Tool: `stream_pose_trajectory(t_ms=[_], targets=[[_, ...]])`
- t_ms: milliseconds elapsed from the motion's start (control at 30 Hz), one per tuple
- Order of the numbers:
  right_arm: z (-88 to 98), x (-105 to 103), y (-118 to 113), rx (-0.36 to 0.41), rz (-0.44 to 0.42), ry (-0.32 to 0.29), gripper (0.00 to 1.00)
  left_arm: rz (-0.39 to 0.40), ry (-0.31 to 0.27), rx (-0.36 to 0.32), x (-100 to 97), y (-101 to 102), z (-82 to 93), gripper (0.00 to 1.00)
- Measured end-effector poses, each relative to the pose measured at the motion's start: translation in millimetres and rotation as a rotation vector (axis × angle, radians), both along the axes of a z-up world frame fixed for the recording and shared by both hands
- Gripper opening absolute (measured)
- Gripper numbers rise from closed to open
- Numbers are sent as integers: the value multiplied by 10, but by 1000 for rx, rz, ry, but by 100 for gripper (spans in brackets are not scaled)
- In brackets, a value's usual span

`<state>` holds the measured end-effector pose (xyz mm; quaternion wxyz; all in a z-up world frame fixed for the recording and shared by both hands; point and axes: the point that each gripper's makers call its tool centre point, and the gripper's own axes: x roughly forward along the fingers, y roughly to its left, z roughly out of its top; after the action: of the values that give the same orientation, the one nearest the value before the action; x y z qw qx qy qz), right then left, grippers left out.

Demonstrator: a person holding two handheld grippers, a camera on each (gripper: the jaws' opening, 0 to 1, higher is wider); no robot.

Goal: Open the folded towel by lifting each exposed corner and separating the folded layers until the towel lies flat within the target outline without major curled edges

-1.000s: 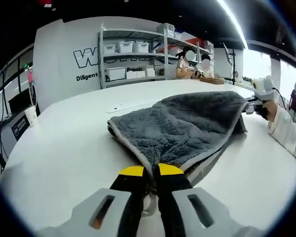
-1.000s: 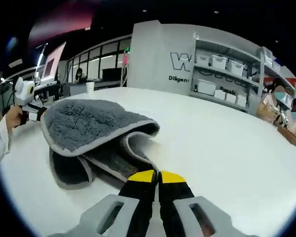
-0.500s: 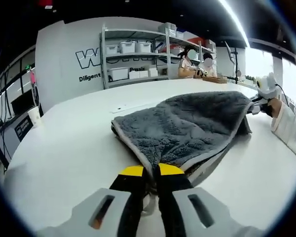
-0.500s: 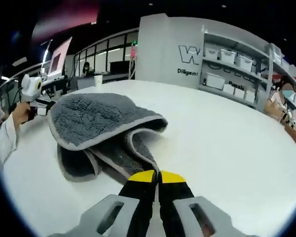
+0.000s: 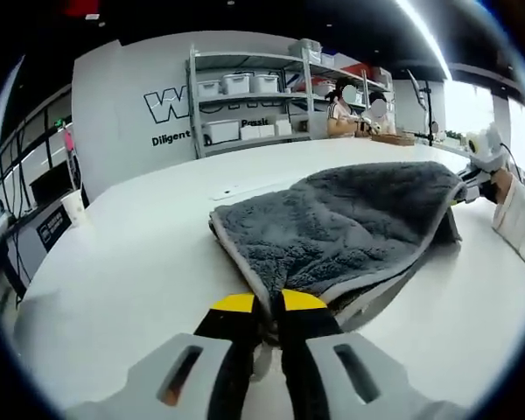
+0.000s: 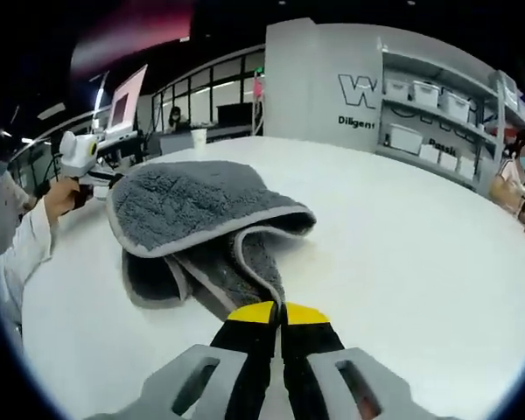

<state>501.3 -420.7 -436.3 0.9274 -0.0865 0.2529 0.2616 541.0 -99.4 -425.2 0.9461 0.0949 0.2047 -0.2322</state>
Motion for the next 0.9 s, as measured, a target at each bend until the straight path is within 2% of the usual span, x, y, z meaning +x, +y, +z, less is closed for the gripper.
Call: stream_pose_trajectory(t_ms=[133, 200, 367, 467, 600, 633, 767, 833, 900], targets=[[40, 47, -31, -66, 17, -55, 0, 4, 2, -4, -1, 2, 5, 10], [30, 63, -65, -87, -9, -53, 9, 4, 5, -9, -19, 3, 22, 11], [67, 76, -131, -74, -28, -61, 19, 6, 18, -57, -47, 28, 61, 18], [89, 95, -185, -75, -56, -69, 30, 4, 35, -114, -81, 36, 97, 31], [123, 99, -267, -73, -81, -74, 44, -29, 54, -186, -139, -22, 149, 60], [151, 100, -289, -45, -90, -76, 48, -45, 60, -202, -157, -48, 159, 66], [171, 87, -290, 2, -91, -66, 63, -99, 62, -205, -203, -142, 178, 82], [172, 83, -276, 13, -82, -62, 66, -120, 57, -202, -226, -196, 195, 91], [175, 68, -244, 25, -66, -58, 66, -159, 41, -173, -256, -257, 209, 95]])
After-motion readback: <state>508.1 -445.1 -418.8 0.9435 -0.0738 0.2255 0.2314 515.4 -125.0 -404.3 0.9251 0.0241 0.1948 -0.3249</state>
